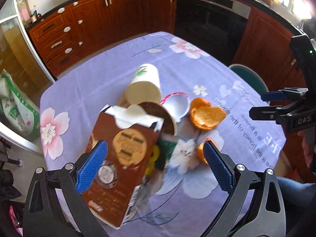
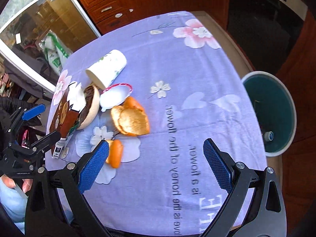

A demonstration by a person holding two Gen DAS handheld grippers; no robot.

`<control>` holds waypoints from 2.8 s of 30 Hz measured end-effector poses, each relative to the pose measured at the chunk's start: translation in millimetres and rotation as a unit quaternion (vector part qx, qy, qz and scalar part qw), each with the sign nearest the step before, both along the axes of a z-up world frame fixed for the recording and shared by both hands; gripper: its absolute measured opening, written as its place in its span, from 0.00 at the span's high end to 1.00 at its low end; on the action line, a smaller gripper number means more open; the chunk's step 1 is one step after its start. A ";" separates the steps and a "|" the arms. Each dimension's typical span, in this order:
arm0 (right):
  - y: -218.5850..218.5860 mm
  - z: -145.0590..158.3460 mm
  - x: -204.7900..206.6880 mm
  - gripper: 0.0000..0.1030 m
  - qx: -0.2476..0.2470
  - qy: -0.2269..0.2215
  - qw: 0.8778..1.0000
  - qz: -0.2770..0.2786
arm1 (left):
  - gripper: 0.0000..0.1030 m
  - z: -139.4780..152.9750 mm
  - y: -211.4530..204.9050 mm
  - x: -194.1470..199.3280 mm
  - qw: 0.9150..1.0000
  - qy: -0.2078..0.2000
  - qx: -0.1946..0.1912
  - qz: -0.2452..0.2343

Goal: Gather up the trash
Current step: 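Move both tools back to the table near the carton and pouch, then grasp the green-and-white pouch with the right gripper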

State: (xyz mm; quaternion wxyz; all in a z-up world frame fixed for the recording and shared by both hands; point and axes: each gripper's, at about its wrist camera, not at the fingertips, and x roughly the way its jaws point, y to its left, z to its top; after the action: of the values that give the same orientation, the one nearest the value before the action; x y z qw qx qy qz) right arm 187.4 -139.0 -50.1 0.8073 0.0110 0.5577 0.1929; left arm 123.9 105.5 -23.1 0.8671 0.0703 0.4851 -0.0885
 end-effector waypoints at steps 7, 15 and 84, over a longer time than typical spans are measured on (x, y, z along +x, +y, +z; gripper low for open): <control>64.9 2.1 -16.3 0.11 0.007 -0.003 0.999 0.046 | 0.05 -31.1 44.2 -34.1 0.999 0.020 0.022 0.014; 124.0 -9.6 -28.6 0.45 0.051 0.040 0.995 0.075 | 0.05 -63.2 62.6 -60.1 0.999 0.034 0.029 0.017; 73.6 58.0 53.0 0.97 0.080 -0.043 0.996 -0.001 | 0.42 -42.2 27.5 25.5 0.997 0.008 0.020 -0.069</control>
State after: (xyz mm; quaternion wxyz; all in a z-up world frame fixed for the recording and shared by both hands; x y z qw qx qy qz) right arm 240.4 -65.4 7.9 0.8272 0.0679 0.5052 0.2365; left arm 149.5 133.0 -65.3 0.8534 0.1205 0.4876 -0.1392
